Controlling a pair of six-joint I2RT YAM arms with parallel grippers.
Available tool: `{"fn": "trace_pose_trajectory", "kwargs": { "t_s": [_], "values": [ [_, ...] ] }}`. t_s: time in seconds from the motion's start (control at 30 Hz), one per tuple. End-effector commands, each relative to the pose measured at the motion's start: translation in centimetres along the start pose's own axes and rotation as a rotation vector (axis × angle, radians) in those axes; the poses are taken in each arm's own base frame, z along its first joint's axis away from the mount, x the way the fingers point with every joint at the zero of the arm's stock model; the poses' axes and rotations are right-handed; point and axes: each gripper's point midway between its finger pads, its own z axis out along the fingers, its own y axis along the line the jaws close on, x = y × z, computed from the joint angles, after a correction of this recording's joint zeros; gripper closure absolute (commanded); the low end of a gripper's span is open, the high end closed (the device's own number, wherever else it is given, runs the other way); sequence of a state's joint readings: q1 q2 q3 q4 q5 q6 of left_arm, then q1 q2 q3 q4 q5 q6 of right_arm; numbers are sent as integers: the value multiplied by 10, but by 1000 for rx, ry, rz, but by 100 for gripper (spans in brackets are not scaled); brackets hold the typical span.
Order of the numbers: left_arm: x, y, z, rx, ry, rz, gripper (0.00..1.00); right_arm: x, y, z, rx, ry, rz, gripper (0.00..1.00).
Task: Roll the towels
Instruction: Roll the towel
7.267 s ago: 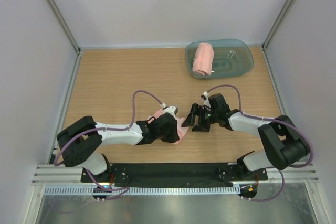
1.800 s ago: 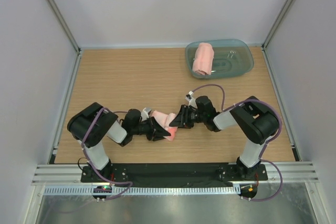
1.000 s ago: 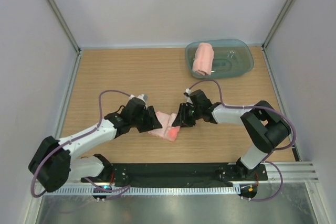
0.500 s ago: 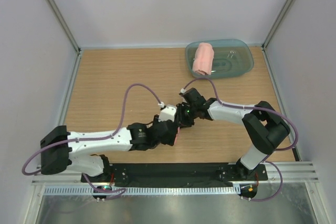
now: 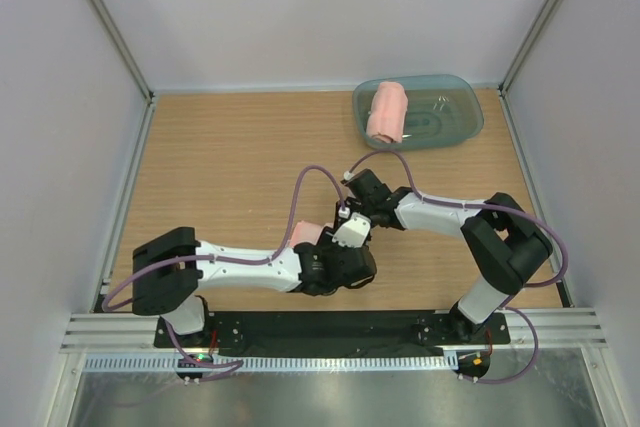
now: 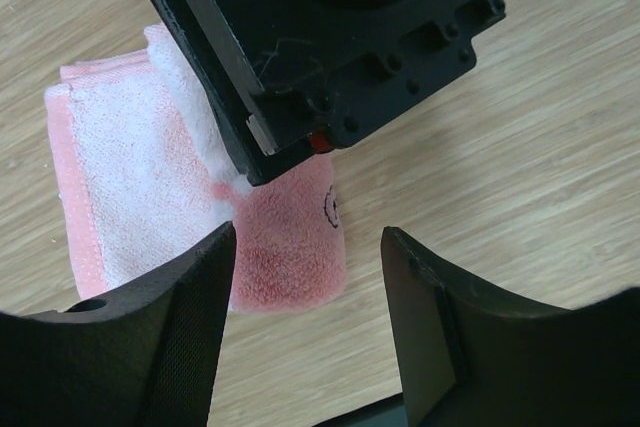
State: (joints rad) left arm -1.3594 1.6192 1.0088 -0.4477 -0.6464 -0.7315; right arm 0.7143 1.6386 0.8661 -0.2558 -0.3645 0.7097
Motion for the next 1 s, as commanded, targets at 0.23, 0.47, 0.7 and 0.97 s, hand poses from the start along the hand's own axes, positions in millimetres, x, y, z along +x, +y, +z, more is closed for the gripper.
{"fn": "trace_pose_trajectory", "kwargs": {
  "t_s": [0.23,0.47,0.7,0.97],
  "values": [
    [21,-2,9,-9,-16,-39,39,-9,18,-10,-31,-13,-37,67],
    [43,-11,17,-19,19,-9,40,-8,17,-10,-29,-7,-31,67],
    [59,-3,30,-98,35,4,41,-5,21,-13,-46,1,-30,67],
    [25,23,6,-263,-28,64,41,-1,16,-13,-31,7,-19,67]
  ]
}}
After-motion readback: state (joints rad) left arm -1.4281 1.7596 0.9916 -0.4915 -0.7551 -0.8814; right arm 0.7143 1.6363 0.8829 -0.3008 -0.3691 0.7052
